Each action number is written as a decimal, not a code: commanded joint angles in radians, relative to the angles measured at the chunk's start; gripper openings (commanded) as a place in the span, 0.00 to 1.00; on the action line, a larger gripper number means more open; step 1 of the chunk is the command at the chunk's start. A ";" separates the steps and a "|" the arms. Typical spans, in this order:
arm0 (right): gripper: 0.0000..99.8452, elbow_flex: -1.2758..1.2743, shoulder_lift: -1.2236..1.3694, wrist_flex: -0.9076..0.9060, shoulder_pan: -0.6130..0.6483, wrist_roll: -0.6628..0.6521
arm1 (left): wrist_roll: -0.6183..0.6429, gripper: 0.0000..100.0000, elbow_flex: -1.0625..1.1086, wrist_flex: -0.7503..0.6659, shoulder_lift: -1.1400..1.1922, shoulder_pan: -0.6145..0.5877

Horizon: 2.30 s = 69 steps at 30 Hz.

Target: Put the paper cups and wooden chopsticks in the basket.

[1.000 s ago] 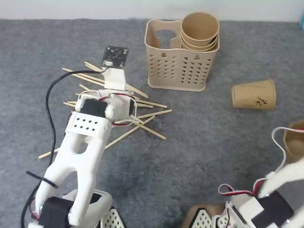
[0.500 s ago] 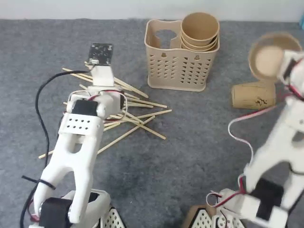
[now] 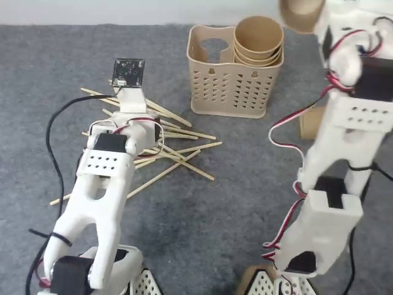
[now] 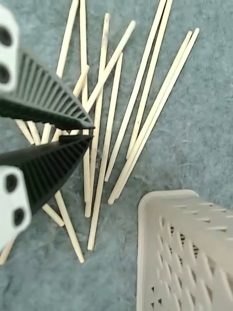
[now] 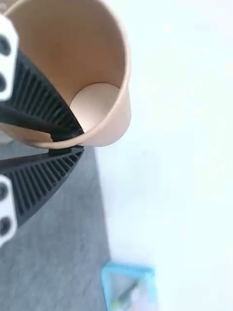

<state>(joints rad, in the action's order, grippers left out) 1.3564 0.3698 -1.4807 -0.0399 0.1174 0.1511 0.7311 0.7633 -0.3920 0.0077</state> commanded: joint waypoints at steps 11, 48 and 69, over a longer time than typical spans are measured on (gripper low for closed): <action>0.01 0.000 0.016 -0.156 0.143 0.026 | -0.012 0.02 -0.001 -0.025 -0.046 0.005; 0.02 -0.170 -0.355 -0.318 0.090 0.015 | -0.014 0.02 0.028 -0.057 -0.044 0.023; 0.01 -1.033 -0.498 0.292 0.237 -0.075 | -0.014 0.02 0.030 -0.058 -0.044 0.023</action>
<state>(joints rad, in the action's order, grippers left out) 0.3176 -0.0736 -1.2658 0.1887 0.0637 0.1481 0.7679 0.7265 -0.3920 0.0245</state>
